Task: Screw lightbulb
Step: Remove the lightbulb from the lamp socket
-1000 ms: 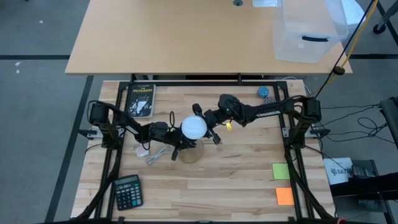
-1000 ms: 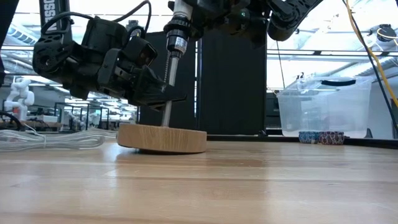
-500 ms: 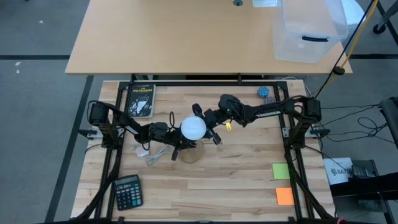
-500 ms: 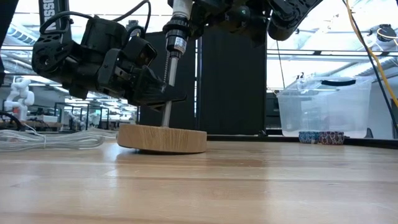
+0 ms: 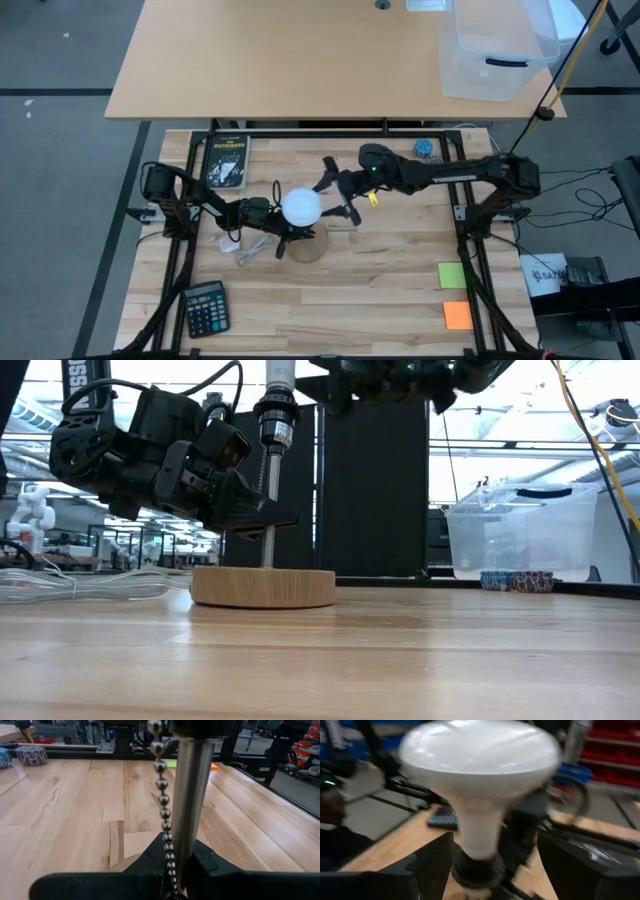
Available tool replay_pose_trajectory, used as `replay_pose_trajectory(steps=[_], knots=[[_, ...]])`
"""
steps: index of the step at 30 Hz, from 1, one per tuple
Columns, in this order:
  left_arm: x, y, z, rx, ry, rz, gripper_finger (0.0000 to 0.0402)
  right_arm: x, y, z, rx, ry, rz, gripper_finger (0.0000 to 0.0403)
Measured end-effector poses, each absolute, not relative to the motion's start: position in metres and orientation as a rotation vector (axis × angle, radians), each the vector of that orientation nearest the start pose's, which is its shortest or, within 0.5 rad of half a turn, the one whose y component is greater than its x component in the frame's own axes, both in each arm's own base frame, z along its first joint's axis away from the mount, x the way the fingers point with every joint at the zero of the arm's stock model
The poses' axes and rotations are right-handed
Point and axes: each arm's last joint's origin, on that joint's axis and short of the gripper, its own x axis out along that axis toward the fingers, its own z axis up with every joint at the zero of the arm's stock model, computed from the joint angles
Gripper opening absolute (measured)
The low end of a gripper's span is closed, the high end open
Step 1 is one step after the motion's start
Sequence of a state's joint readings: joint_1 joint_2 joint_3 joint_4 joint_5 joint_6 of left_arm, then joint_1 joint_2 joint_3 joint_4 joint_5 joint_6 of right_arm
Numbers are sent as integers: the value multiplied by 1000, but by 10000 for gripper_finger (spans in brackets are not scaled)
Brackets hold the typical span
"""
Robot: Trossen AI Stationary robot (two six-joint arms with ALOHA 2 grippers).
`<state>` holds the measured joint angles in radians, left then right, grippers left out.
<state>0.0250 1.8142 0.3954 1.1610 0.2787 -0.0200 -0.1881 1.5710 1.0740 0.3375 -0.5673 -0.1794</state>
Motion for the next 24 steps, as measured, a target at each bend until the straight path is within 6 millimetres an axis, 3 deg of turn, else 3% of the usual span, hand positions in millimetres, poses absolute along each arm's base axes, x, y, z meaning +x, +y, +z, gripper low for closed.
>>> replay_pose_trajectory(steps=[8,17,24], knots=[[273,0,102,-58,259,-181,33,326,-42,307,-130,252,171,281],[274,6,102,-47,258,3,33,337,-1,288,-185,376,-127,268],[274,9,102,-50,255,117,33,346,24,279,-174,347,-298,254]])
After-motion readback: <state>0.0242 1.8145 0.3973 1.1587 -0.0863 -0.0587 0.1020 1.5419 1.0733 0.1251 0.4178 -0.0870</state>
